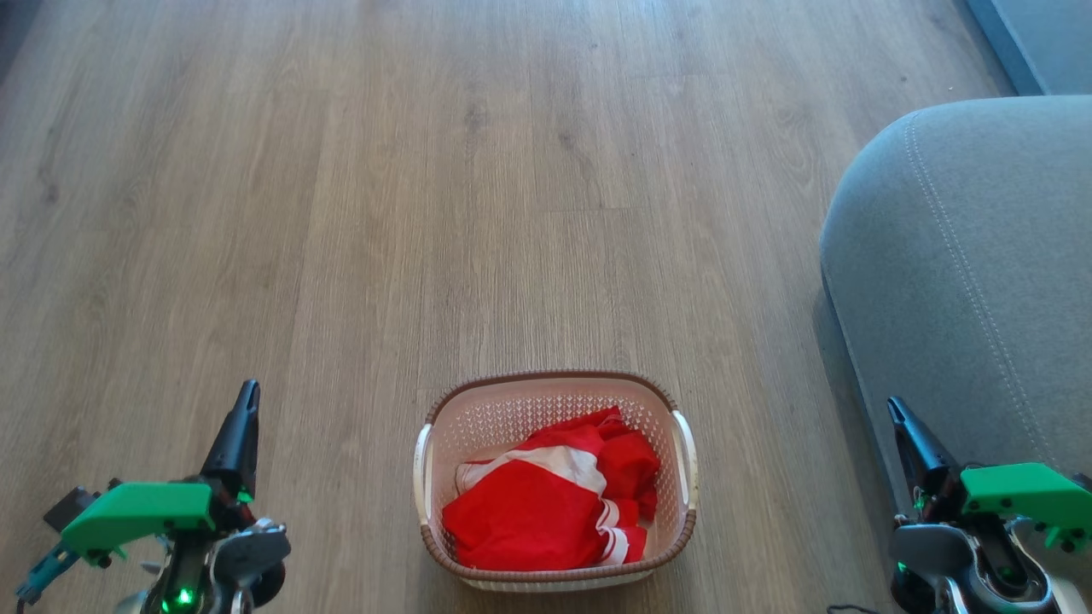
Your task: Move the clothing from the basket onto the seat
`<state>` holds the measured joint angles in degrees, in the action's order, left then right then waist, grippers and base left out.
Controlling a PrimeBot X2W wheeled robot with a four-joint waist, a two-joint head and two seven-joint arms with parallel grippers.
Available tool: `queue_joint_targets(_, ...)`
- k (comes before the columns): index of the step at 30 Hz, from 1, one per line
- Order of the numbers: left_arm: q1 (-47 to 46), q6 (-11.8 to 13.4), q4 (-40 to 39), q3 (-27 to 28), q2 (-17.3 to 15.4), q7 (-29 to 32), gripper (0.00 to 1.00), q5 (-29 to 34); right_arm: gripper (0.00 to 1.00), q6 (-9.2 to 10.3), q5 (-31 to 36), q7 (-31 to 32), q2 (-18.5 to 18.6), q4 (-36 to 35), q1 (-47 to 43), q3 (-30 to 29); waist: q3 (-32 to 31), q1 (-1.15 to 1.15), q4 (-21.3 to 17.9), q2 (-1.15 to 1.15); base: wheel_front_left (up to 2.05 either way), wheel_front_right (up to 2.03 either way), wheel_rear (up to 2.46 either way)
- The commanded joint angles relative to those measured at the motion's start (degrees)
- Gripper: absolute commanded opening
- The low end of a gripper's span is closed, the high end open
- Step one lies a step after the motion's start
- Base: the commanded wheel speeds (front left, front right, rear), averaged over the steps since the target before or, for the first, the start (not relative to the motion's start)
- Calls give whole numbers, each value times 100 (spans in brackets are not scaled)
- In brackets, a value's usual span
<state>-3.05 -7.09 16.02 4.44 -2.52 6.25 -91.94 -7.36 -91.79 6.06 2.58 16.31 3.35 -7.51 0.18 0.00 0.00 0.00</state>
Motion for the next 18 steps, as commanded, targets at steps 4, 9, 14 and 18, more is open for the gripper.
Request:
queue_joint_targets(4,-313,-40,-199,205,-36,22,0,-25,0,-13,-39,42,30,-229,283,101,0,0,0,0,0,0,0)
queue_joint_targets(9,-313,-40,-199,205,-36,22,0,-25,0,-13,-39,42,30,-229,283,101,0,0,0,0,0,0,0)
queue_joint_targets(14,-313,-40,-199,205,-36,22,0,-25,0,-13,-39,41,30,-229,283,101,0,0,0,0,0,0,0)
queue_joint_targets(18,-313,-40,-199,205,-36,22,0,-25,0,-13,-40,41,30,-229,283,101,0,0,0,0,0,0,0)
